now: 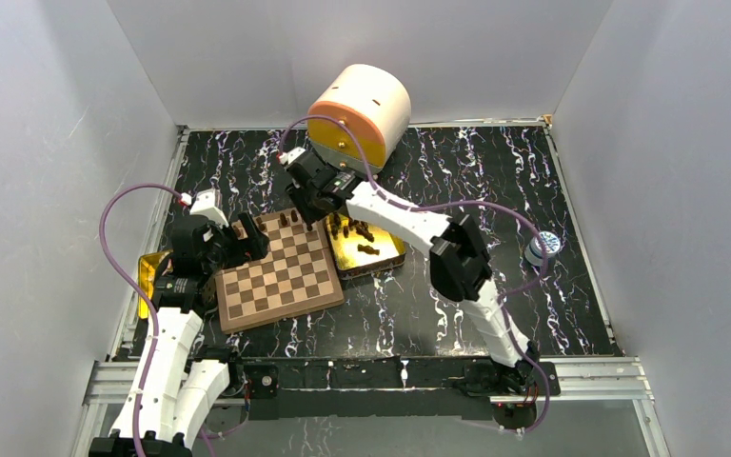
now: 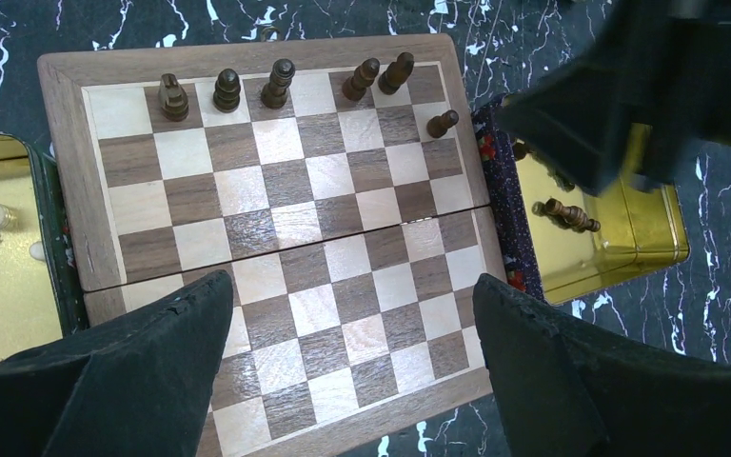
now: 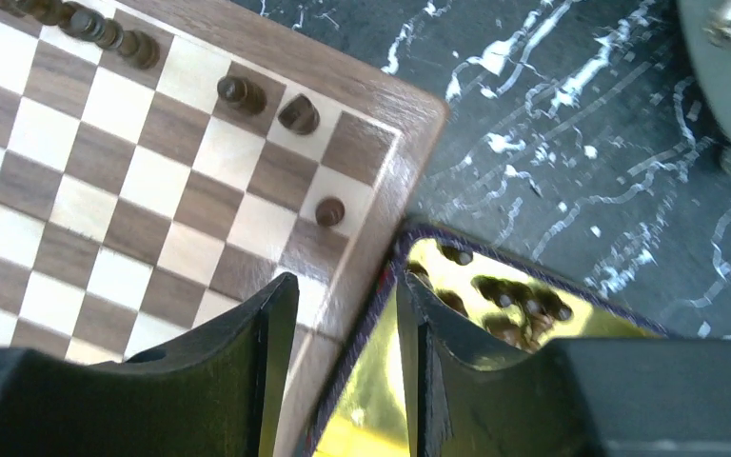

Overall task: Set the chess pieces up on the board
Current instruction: Place the chess piece on the chessboard, then pick up the chess piece from the storage box, then place the chess piece on the chessboard.

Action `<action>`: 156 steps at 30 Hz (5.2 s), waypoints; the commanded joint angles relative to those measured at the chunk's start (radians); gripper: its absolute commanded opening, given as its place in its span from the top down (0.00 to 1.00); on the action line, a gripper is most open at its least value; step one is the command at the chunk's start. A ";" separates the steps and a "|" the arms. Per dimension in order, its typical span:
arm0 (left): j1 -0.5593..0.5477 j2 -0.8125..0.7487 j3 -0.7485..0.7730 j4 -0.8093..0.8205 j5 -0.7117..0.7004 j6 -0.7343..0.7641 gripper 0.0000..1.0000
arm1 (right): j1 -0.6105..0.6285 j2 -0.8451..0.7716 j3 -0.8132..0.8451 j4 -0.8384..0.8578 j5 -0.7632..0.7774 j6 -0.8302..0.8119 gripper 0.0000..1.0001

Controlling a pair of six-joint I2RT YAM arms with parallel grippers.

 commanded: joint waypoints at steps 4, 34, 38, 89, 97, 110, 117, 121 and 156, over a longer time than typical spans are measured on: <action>-0.004 0.027 0.008 0.003 0.026 -0.004 0.06 | -0.008 -0.260 -0.246 0.060 0.062 0.010 0.49; -0.004 0.064 -0.043 0.083 0.185 -0.028 0.17 | -0.141 -0.302 -0.660 0.488 -0.057 0.104 0.61; -0.004 0.054 -0.044 0.084 0.182 -0.027 0.18 | -0.140 -0.251 -0.629 0.486 -0.042 0.105 0.59; -0.004 0.039 -0.047 0.076 0.157 -0.030 0.18 | -0.113 -0.132 -0.465 0.380 0.030 0.096 0.75; -0.004 0.039 -0.045 0.076 0.157 -0.028 0.18 | -0.112 -0.188 -0.475 0.342 0.039 0.094 0.81; -0.004 0.037 -0.044 0.072 0.146 -0.030 0.18 | -0.087 -0.291 -0.475 0.271 0.023 0.111 0.81; -0.004 0.017 -0.038 0.054 0.084 -0.041 0.20 | -0.042 -0.313 -0.461 0.283 -0.028 0.143 0.80; -0.004 -0.004 -0.035 0.042 0.040 -0.047 0.20 | -0.006 -0.307 -0.458 0.301 -0.015 0.152 0.79; -0.004 -0.002 -0.010 0.016 -0.021 -0.052 0.22 | 0.097 -0.264 -0.414 0.301 0.029 0.126 0.59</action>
